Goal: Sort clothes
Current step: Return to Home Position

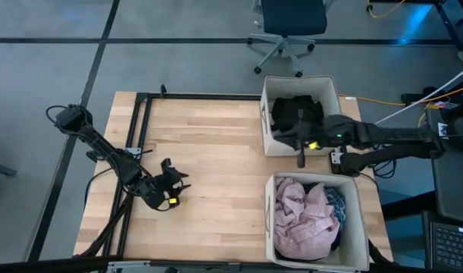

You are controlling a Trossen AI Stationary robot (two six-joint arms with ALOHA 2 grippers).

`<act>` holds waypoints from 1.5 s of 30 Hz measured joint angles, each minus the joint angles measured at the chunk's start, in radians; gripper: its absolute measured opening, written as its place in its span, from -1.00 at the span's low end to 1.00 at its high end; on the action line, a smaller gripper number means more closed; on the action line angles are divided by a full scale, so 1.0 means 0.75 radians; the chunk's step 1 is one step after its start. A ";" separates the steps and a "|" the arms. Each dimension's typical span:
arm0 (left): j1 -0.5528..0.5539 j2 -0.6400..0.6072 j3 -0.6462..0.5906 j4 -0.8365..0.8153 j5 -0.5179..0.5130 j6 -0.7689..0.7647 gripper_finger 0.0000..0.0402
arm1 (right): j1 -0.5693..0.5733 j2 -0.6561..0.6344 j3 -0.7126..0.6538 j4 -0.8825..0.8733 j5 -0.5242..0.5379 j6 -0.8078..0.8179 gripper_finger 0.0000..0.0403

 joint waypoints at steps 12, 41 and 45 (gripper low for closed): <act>0.001 0.000 0.000 0.006 -0.129 0.111 -0.14 | -0.004 -0.486 -0.621 0.468 -0.106 -0.038 -0.84; 0.103 -0.466 -0.092 0.317 -0.031 0.646 -0.14 | -0.004 -1.254 -1.082 0.613 -0.091 0.041 -0.84; 0.223 -0.680 -0.205 0.398 0.186 0.726 -0.14 | -0.004 -1.248 -1.083 0.591 -0.090 0.042 -0.84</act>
